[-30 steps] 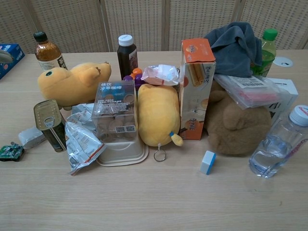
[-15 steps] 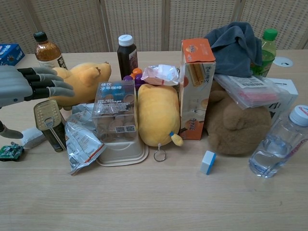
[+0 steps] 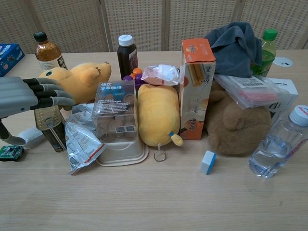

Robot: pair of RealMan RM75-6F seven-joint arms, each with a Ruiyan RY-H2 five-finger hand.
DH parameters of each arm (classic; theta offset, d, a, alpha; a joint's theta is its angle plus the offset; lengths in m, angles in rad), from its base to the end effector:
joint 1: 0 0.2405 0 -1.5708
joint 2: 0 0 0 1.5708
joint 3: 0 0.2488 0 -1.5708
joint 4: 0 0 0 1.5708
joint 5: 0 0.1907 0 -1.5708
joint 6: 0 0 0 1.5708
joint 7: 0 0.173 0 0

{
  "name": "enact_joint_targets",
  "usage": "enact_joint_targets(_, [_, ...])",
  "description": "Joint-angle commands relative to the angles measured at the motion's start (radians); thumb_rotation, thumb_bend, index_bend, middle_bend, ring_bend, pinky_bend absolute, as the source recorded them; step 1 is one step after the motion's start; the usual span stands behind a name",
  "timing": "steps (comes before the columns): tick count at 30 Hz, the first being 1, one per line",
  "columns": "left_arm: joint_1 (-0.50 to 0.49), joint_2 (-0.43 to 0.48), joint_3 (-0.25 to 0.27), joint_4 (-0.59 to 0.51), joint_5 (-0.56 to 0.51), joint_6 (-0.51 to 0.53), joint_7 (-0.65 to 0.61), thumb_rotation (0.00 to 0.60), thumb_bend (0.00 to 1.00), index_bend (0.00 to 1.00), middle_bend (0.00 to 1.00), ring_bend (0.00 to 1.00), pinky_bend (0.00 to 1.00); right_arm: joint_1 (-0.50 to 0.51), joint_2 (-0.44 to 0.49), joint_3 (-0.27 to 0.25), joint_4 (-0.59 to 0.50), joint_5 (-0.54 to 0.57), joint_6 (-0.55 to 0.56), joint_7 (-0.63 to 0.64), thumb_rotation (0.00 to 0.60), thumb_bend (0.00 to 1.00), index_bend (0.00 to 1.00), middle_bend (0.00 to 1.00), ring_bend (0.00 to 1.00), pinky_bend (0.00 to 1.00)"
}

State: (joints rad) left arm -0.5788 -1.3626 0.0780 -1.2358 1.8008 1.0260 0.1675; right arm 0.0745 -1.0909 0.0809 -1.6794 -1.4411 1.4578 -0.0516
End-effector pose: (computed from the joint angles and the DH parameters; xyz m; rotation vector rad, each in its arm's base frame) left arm -0.2359 0.3000 0.0243 -2.2730 -0.3582 -0.6350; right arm -0.2962 -0.2096 0.1804 1.3372 -0.9249 0.8684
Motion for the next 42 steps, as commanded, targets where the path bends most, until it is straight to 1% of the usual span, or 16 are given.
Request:
enact_joint_targets(1, [-0.012, -0.019, -0.004, 0.014, -0.014, -0.012, 0.003, 0.6, 0.0, 0.0, 0.0, 0.0, 0.0, 0.0, 0.0, 0.002, 0.001, 0.002, 0.001, 0.001, 0.6, 0.0, 0.0, 0.0, 0.0, 0.0])
enact_joint_targets(10, [-0.022, -0.063, 0.009, 0.037, -0.032, -0.025, 0.035, 0.6, 0.0, 0.0, 0.0, 0.0, 0.0, -0.002, 0.004, 0.007, 0.001, 0.006, 0.007, 0.014, 0.6, 0.0, 0.0, 0.0, 0.0, 0.0])
enact_joint_targets(11, [-0.02, -0.067, 0.006, 0.037, -0.039, -0.027, 0.047, 0.6, 0.0, 0.01, 0.0, 0.0, 0.0, -0.003, 0.005, 0.008, 0.0, 0.006, 0.007, 0.015, 0.6, 0.0, 0.0, 0.0, 0.0, 0.0])
enact_joint_targets(12, [-0.018, -0.072, 0.004, 0.033, -0.048, -0.028, 0.063, 0.6, 0.0, 0.06, 0.03, 0.0, 0.0, -0.003, 0.006, 0.008, -0.001, 0.006, 0.008, 0.017, 0.6, 0.0, 0.0, 0.0, 0.0, 0.0])
enact_joint_targets(13, [-0.017, -0.075, 0.003, 0.031, -0.053, -0.029, 0.072, 0.6, 0.0, 0.13, 0.13, 0.03, 0.04, -0.003, 0.006, 0.008, -0.002, 0.006, 0.008, 0.018, 0.6, 0.0, 0.0, 0.0, 0.0, 0.0])
enact_joint_targets(14, [-0.016, -0.078, 0.003, 0.029, -0.056, -0.028, 0.082, 0.6, 0.0, 0.22, 0.25, 0.09, 0.11, -0.003, 0.007, 0.009, -0.002, 0.006, 0.008, 0.019, 0.6, 0.0, 0.0, 0.0, 0.0, 0.0])
enact_joint_targets(15, [-0.015, -0.081, 0.004, 0.03, -0.057, -0.027, 0.095, 0.6, 0.0, 0.29, 0.37, 0.16, 0.19, -0.003, 0.007, 0.009, -0.002, 0.006, 0.009, 0.021, 0.6, 0.0, 0.0, 0.0, 0.0, 0.0])
enact_joint_targets(16, [-0.015, -0.084, 0.005, 0.031, -0.057, -0.025, 0.102, 0.6, 0.0, 0.37, 0.48, 0.26, 0.3, -0.003, 0.007, 0.009, -0.002, 0.006, 0.009, 0.022, 0.6, 0.0, 0.0, 0.0, 0.0, 0.0])
enact_joint_targets(17, [-0.014, -0.088, 0.005, 0.035, -0.057, -0.021, 0.109, 0.6, 0.0, 0.44, 0.55, 0.33, 0.37, -0.003, 0.007, 0.009, -0.002, 0.006, 0.008, 0.023, 0.6, 0.0, 0.0, 0.0, 0.0, 0.0])
enact_joint_targets(19, [-0.011, -0.1, 0.008, 0.049, -0.047, 0.0, 0.117, 0.6, 0.0, 0.6, 0.71, 0.49, 0.55, -0.003, 0.007, 0.009, 0.0, 0.005, 0.008, 0.026, 0.6, 0.0, 0.0, 0.0, 0.0, 0.0])
enact_joint_targets(21, [-0.009, -0.112, 0.012, 0.067, -0.04, 0.018, 0.115, 0.6, 0.0, 0.71, 0.82, 0.59, 0.67, -0.002, 0.007, 0.01, 0.001, 0.005, 0.008, 0.027, 0.6, 0.0, 0.0, 0.0, 0.0, 0.0])
enact_joint_targets(22, [-0.009, -0.116, 0.014, 0.074, -0.037, 0.023, 0.114, 0.6, 0.0, 0.74, 0.86, 0.62, 0.7, -0.002, 0.007, 0.01, 0.001, 0.005, 0.009, 0.027, 0.6, 0.0, 0.0, 0.0, 0.0, 0.0])
enact_joint_targets(28, [-0.011, -0.131, 0.013, 0.103, -0.014, 0.086, 0.084, 0.6, 0.0, 0.82, 0.93, 0.69, 0.77, -0.003, 0.005, 0.011, 0.003, 0.005, 0.01, 0.025, 0.6, 0.0, 0.0, 0.0, 0.0, 0.0])
enact_joint_targets(31, [-0.018, -0.119, 0.002, 0.094, -0.002, 0.126, 0.076, 0.6, 0.0, 0.83, 0.95, 0.71, 0.78, -0.003, 0.005, 0.012, 0.003, 0.006, 0.011, 0.025, 0.6, 0.0, 0.0, 0.0, 0.0, 0.0])
enact_joint_targets(35, [-0.034, -0.078, -0.02, 0.046, 0.005, 0.155, 0.093, 0.6, 0.0, 0.83, 0.94, 0.71, 0.78, -0.003, 0.005, 0.011, 0.001, 0.004, 0.011, 0.024, 0.6, 0.0, 0.0, 0.0, 0.0, 0.0])
enact_joint_targets(42, [-0.057, 0.015, -0.053, -0.074, -0.009, 0.159, 0.144, 0.6, 0.0, 0.83, 0.94, 0.71, 0.78, -0.005, 0.008, 0.009, -0.006, -0.001, 0.016, 0.025, 0.597, 0.0, 0.0, 0.0, 0.0, 0.0])
